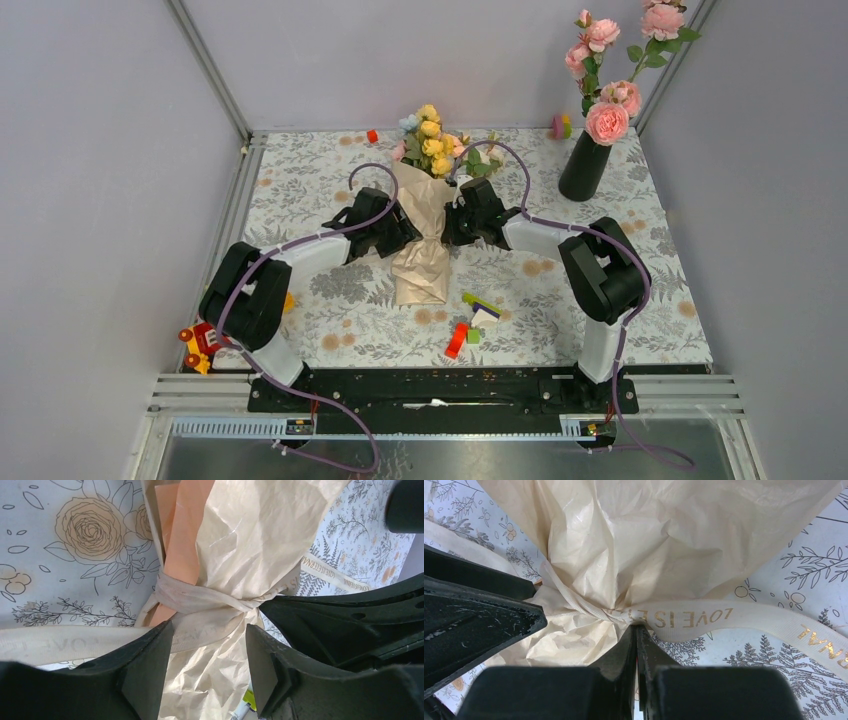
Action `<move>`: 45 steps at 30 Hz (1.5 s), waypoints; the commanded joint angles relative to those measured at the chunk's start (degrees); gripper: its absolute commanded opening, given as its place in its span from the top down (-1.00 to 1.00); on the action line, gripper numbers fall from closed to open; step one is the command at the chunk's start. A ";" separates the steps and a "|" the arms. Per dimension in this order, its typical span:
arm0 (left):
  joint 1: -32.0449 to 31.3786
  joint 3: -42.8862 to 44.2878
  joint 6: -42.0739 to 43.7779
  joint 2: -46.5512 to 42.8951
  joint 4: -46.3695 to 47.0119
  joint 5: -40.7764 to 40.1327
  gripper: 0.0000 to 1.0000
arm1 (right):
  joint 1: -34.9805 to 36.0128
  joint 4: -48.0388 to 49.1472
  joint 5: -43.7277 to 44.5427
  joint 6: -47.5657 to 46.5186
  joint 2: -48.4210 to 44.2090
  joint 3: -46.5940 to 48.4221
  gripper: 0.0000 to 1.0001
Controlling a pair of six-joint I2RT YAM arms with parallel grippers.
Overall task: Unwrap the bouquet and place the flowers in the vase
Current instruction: Untie the ribbon from the wrapping paper.
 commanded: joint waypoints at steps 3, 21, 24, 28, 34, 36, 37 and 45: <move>-0.61 -0.99 -1.75 -2.96 2.94 0.63 -0.17 | -0.19 1.79 -0.53 -0.47 -0.38 1.08 0.96; -3.57 -3.04 -3.70 -4.09 5.97 3.78 -0.17 | -0.21 1.17 -0.20 -0.53 -0.34 1.31 0.99; -4.25 -3.05 -3.45 -3.50 6.45 4.98 -0.16 | -0.21 1.22 -0.29 -0.43 -0.34 1.27 1.00; -4.42 -2.76 -2.43 -4.51 5.51 4.54 -0.16 | -0.25 1.06 -0.26 -0.32 -0.47 1.17 1.00; -4.19 1.32 1.97 -8.29 -1.58 -0.87 -0.21 | -0.22 0.87 -0.07 -0.75 -1.06 0.73 1.00; -3.55 2.26 2.10 -8.30 -2.44 -1.81 -0.24 | -0.24 0.87 -0.15 -0.75 -1.04 0.73 1.00; -3.31 2.69 2.06 -8.06 -2.68 -2.30 -0.26 | -0.22 0.87 -0.20 -0.72 -1.02 0.73 1.00; -3.05 5.42 0.55 -3.54 -2.37 -4.76 -0.38 | -0.21 0.87 -0.34 -0.96 -1.24 0.80 1.00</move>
